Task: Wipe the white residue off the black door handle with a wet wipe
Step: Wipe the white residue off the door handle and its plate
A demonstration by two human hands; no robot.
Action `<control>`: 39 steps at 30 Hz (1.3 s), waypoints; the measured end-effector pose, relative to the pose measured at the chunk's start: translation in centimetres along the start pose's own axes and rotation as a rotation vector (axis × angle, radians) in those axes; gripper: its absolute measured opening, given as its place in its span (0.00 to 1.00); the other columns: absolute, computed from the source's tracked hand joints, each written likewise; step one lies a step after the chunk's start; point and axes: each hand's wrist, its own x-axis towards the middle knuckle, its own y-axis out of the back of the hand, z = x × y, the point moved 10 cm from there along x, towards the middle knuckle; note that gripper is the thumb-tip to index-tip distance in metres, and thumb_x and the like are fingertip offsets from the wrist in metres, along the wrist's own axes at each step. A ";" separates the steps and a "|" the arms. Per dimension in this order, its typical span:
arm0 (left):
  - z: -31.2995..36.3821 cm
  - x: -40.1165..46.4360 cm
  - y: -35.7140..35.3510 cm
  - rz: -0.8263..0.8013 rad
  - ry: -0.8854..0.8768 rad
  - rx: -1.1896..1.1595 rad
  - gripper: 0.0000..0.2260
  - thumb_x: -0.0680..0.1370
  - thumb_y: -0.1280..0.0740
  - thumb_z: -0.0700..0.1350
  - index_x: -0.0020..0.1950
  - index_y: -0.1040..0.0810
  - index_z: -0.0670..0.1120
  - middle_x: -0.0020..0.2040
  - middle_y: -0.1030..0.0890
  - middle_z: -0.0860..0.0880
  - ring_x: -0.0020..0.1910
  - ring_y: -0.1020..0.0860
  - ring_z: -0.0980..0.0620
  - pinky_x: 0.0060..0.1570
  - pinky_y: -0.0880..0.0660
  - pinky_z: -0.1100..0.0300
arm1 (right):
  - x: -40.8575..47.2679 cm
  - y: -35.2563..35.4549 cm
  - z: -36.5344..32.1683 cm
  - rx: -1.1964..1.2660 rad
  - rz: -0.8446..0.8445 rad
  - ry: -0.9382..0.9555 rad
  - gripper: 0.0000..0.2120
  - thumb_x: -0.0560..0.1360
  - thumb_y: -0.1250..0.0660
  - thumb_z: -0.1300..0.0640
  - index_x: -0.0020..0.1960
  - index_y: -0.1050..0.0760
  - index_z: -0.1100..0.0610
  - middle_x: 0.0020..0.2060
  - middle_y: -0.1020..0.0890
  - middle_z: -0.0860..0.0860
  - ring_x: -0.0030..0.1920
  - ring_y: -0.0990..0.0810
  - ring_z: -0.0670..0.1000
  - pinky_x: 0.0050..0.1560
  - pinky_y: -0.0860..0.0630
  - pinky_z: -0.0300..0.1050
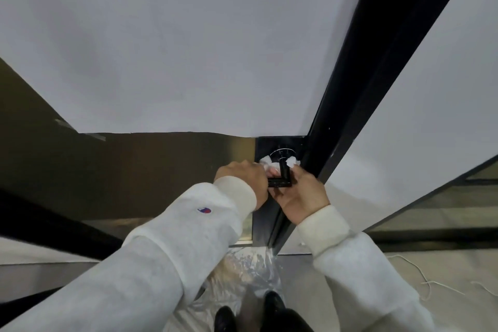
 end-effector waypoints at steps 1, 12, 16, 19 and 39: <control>0.1 0.0 0.0 0.001 -0.005 0.006 0.12 0.77 0.38 0.49 0.56 0.24 0.47 0.51 0.22 0.47 0.52 0.22 0.42 0.42 0.29 0.52 | 0.1 -0.3 0.9 0.049 -0.028 -0.060 0.16 0.82 0.41 0.54 0.60 0.23 0.63 0.40 0.16 0.56 0.42 0.17 0.55 0.49 0.22 0.50; -0.1 -0.2 0.0 0.021 0.013 0.022 0.06 0.77 0.38 0.49 0.47 0.26 0.48 0.40 0.27 0.48 0.40 0.27 0.45 0.40 0.28 0.54 | 0.8 1.3 0.1 -0.121 0.081 0.040 0.12 0.82 0.38 0.53 0.56 0.20 0.59 0.43 0.14 0.56 0.42 0.17 0.53 0.38 0.25 0.44; -0.1 -0.1 -0.1 -0.008 0.019 0.026 0.07 0.75 0.39 0.45 0.49 0.23 0.48 0.41 0.25 0.47 0.40 0.26 0.43 0.39 0.28 0.53 | -2.4 -0.4 -5.9 -1.091 0.308 0.634 0.15 0.79 0.34 0.51 0.42 0.18 0.60 0.32 0.19 0.56 0.35 0.22 0.60 0.38 0.27 0.44; -0.1 0.0 -0.1 -0.025 0.025 0.030 0.07 0.75 0.37 0.46 0.51 0.22 0.48 0.42 0.23 0.47 0.43 0.22 0.42 0.40 0.28 0.53 | -5.4 -3.5 -7.2 -1.559 0.412 0.970 0.15 0.81 0.37 0.51 0.41 0.19 0.57 0.31 0.19 0.55 0.33 0.22 0.59 0.33 0.33 0.42; -0.1 -0.2 0.1 0.015 -0.051 0.011 0.08 0.76 0.37 0.46 0.52 0.23 0.47 0.49 0.21 0.45 0.48 0.21 0.40 0.40 0.28 0.52 | -8.4 -4.1 -8.9 -1.144 0.657 1.336 0.08 0.73 0.30 0.66 0.37 0.19 0.60 0.31 0.24 0.55 0.27 0.28 0.55 0.33 0.42 0.35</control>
